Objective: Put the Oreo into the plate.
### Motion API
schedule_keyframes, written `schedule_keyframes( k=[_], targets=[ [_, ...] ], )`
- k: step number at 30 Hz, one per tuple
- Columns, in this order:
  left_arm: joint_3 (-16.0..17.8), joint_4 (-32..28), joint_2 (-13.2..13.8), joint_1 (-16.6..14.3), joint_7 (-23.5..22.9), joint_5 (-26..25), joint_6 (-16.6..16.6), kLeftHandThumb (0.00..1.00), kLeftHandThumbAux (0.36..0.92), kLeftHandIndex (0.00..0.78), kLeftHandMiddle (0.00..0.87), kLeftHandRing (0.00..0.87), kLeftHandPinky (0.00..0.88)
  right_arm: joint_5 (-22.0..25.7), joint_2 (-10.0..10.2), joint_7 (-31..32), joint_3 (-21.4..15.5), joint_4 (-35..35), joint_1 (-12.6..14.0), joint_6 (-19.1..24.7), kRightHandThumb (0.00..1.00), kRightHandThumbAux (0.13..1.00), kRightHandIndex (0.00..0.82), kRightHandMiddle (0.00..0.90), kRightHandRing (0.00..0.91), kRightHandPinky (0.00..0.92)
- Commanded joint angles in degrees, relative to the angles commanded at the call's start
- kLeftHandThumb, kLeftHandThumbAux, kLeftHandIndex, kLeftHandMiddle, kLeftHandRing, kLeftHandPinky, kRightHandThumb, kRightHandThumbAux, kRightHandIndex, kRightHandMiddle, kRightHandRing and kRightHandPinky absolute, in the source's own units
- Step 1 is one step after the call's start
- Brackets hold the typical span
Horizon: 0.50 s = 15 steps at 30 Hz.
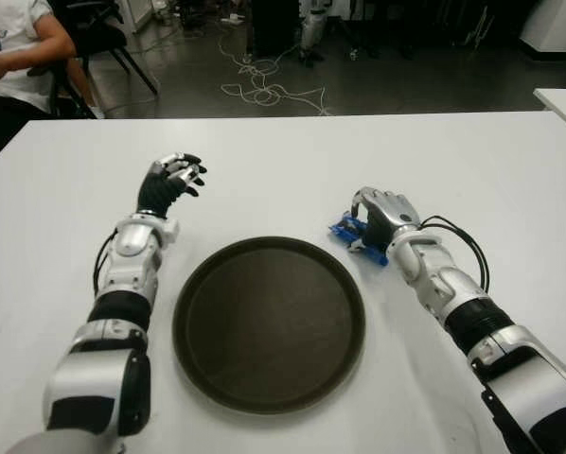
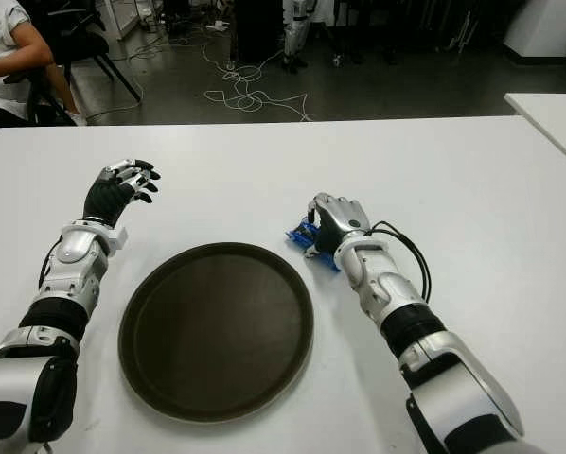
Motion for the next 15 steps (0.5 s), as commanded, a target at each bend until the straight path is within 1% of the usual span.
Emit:
schedule_keyframes(
  k=[3, 7, 13, 14, 15],
  targets=[
    [-0.1, -0.6, 0.2, 0.3, -0.2, 0.1, 0.2, 0.832, 0.672, 0.419, 0.468, 0.495, 0.53, 0.2, -0.2, 0.0, 0.0, -0.3, 0.2, 0.0, 0.004, 0.877, 0.487, 0.568, 0.571, 0.566],
    [-0.3, -1.3, 0.2, 0.6, -0.2, 0.3, 0.5, 0.832, 0.672, 0.419, 0.467, 0.492, 0.526, 0.3, -0.3, 0.0, 0.0, -0.5, 0.3, 0.0, 0.013, 0.878, 0.493, 0.579, 0.583, 0.584],
    [-0.5, -2.6, 0.0, 0.9, -0.4, 0.1, 1.4, 0.832, 0.672, 0.42, 0.47, 0.5, 0.535, 0.3, -0.5, 1.1, 0.2, -0.4, 0.1, 0.5, 0.001, 0.86, 0.473, 0.547, 0.565, 0.554],
    [-0.5, -2.7, 0.0, 1.0, -0.4, 0.0, 1.5, 0.827, 0.678, 0.393, 0.483, 0.499, 0.536, 0.3, -0.5, 1.3, 0.2, -0.4, 0.0, 0.6, 0.0, 0.856, 0.467, 0.535, 0.558, 0.549],
    [-0.5, -2.8, -0.1, 1.0, -0.4, 0.0, 1.6, 0.825, 0.68, 0.384, 0.488, 0.499, 0.536, 0.3, -0.5, 1.5, 0.2, -0.3, -0.1, 0.6, 0.0, 0.855, 0.465, 0.531, 0.556, 0.547]
  ],
)
